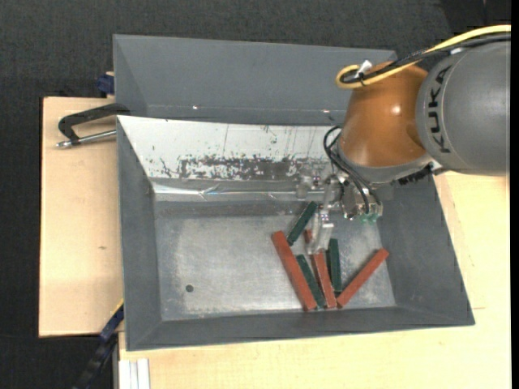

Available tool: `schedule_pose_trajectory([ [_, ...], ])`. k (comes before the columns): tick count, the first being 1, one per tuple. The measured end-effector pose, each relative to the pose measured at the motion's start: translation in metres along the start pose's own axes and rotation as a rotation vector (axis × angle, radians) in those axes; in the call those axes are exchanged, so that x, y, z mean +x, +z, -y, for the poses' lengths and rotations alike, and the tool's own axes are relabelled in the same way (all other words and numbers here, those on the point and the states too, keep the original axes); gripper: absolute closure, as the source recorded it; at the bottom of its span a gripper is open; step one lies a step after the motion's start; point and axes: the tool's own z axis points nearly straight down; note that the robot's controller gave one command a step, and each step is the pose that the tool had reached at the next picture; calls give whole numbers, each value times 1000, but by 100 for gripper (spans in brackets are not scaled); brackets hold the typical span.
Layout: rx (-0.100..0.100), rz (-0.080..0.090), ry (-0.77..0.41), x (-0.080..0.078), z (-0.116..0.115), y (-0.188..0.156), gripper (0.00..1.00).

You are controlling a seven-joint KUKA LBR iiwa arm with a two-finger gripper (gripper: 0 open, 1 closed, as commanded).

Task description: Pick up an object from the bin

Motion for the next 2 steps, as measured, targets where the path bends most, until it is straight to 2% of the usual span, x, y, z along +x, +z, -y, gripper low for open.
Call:
schedule_pose_trajectory([
  [1, 0, -7, 75, 4, 13, 35, 0],
  [2, 0, -6, 260, 6, 18, 44, 0],
])
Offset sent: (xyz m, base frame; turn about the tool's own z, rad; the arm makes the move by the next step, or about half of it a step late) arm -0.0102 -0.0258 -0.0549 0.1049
